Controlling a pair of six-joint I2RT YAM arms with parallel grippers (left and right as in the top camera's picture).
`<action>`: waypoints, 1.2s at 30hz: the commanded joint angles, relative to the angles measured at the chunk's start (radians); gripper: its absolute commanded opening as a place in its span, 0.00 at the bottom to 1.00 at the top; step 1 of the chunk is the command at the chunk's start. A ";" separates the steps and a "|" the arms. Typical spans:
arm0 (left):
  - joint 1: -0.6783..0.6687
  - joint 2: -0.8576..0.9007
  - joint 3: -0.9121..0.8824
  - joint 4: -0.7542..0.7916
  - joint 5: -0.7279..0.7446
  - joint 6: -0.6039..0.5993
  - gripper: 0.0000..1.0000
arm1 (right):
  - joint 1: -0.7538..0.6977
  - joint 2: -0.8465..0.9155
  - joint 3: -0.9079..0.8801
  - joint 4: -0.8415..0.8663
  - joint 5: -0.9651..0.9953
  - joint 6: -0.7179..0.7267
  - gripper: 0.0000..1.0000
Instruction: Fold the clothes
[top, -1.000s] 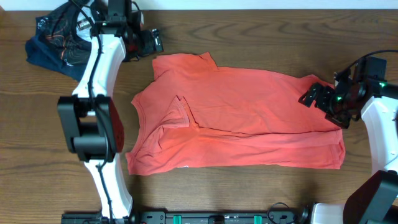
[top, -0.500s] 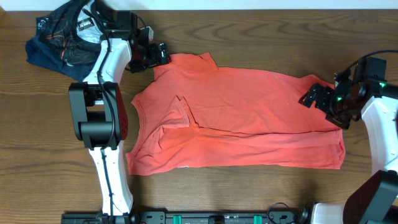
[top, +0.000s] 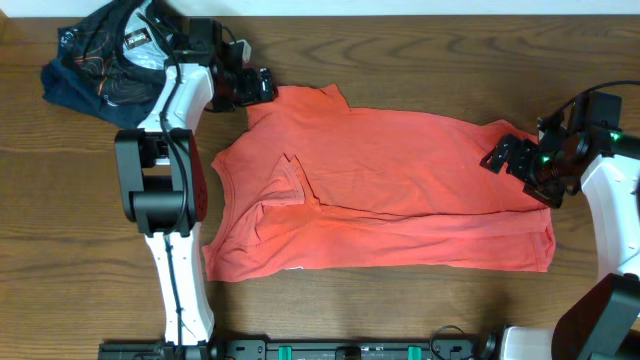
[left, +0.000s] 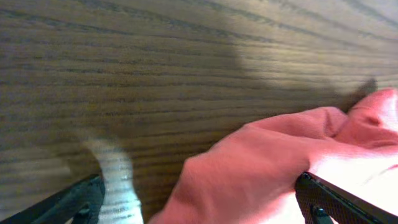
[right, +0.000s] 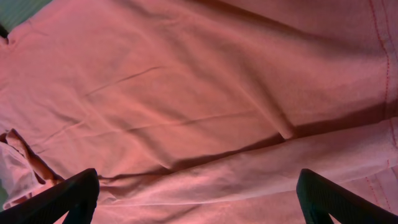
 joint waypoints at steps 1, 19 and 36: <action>-0.005 0.030 0.021 0.000 0.014 0.013 0.97 | 0.008 0.006 0.014 -0.002 0.006 -0.014 0.98; -0.006 0.030 0.020 -0.013 0.012 0.013 0.28 | -0.051 0.014 0.014 0.399 0.145 0.018 0.89; -0.006 0.030 0.018 -0.025 0.010 0.013 0.28 | -0.117 0.494 0.361 0.344 0.081 0.003 0.78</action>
